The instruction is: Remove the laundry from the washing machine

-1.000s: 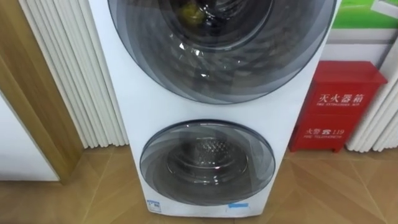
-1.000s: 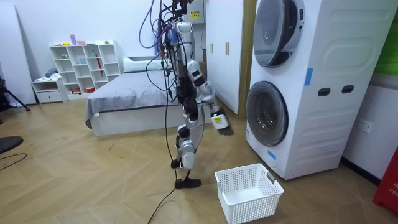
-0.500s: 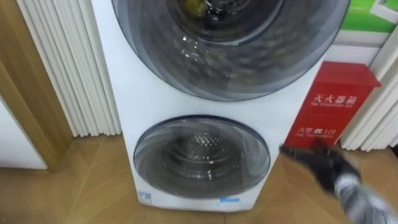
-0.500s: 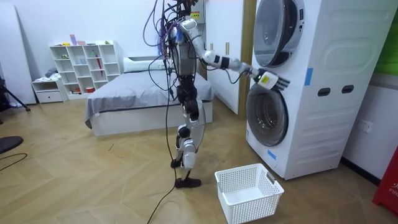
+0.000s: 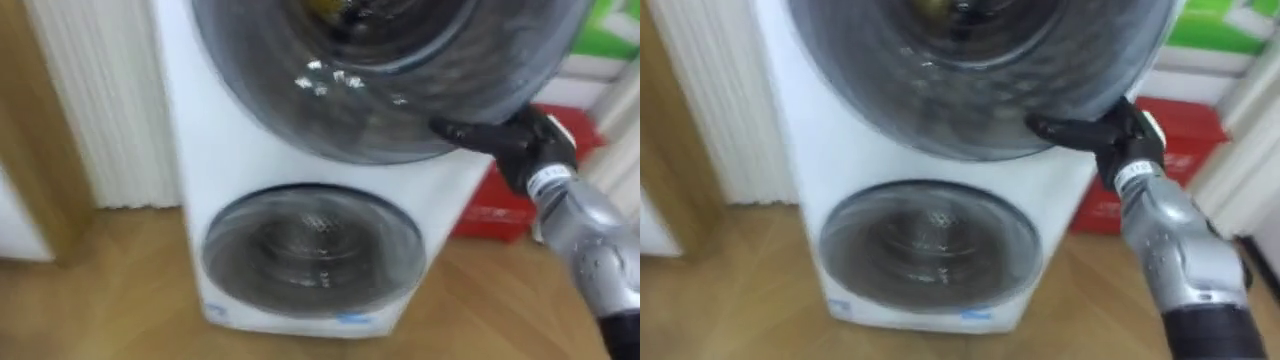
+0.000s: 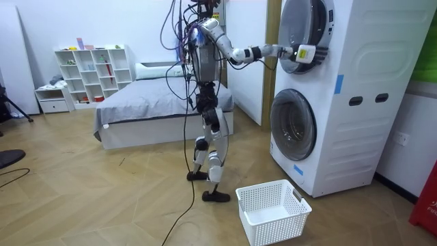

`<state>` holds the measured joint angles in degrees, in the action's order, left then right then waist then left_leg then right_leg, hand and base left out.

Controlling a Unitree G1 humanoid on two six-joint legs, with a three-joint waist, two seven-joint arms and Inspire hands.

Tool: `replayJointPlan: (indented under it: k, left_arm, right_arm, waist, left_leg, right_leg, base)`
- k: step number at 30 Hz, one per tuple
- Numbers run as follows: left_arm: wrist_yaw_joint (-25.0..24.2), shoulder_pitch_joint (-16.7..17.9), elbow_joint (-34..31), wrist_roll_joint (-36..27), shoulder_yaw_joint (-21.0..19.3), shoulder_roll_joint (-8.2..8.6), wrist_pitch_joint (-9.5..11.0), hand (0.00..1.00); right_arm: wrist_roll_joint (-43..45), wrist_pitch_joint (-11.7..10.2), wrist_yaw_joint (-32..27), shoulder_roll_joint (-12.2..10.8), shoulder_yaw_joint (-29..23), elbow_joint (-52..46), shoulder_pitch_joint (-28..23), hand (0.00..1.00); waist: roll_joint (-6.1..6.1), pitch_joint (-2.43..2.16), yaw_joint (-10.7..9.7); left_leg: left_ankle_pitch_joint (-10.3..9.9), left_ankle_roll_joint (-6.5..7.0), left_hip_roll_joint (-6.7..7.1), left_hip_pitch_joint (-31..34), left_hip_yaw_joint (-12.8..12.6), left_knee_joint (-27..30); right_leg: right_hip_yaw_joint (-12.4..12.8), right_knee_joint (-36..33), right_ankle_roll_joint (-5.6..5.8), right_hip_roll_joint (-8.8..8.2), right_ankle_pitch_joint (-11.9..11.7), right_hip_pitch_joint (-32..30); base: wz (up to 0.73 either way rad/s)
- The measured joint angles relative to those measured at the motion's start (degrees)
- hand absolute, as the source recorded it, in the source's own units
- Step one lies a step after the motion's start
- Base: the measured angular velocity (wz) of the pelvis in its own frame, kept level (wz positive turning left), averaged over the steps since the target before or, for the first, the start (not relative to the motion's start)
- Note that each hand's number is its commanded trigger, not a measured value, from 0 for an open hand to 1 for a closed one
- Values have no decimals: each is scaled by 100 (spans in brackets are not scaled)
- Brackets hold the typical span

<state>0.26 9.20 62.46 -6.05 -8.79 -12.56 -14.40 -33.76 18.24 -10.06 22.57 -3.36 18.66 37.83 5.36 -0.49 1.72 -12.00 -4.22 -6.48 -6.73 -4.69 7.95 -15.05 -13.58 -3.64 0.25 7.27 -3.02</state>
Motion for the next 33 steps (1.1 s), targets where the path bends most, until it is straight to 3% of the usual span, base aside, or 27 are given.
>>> replayJointPlan:
  k: [1,6,10,16,24,33]
  left_arm:
    - [2,8,-1,1,101,-28,-29,0]
    - [33,75,-17,0,228,-108,-115,0]
    - [32,130,-45,9,290,-115,-236,0]
    - [4,175,-42,9,350,-122,-304,0]
    - [9,156,-50,15,353,-124,-305,0]
    - [40,24,-52,-12,793,-244,-274,0]
  right_arm:
    - [-38,0,-57,62,43,28,167,0]
    - [-232,19,-316,111,-76,230,332,0]
    - [-96,289,-434,131,-53,29,390,0]
    - [472,437,-496,136,-15,-382,390,0]
    - [523,565,-510,135,-11,-733,390,0]
    - [468,562,-604,200,227,-950,257,0]
  waist:
    - [-8,3,0]
    - [66,28,29]
    - [76,16,9]
    - [63,8,14]
    - [13,-64,26]
    - [34,-56,-11]
  left_leg:
    - [14,7,7,-53,-155,-28]
    - [4,28,96,-61,-157,-28]
    - [10,41,154,99,-169,101]
    - [26,64,147,111,-175,171]
    - [28,64,139,99,-182,170]
    - [28,63,94,-5,-188,151]
  right_leg:
    - [20,6,0,-7,0,61]
    - [-87,51,33,-27,-9,92]
    - [-74,-18,65,-104,13,-14]
    - [-76,-110,24,-108,44,-25]
    - [-51,-234,-2,-105,109,-73]
    - [-52,-33,-22,-74,92,75]
  base:
    - [17]
    - [10]
    - [6]
    - [3]
    - [0]
    - [-2]
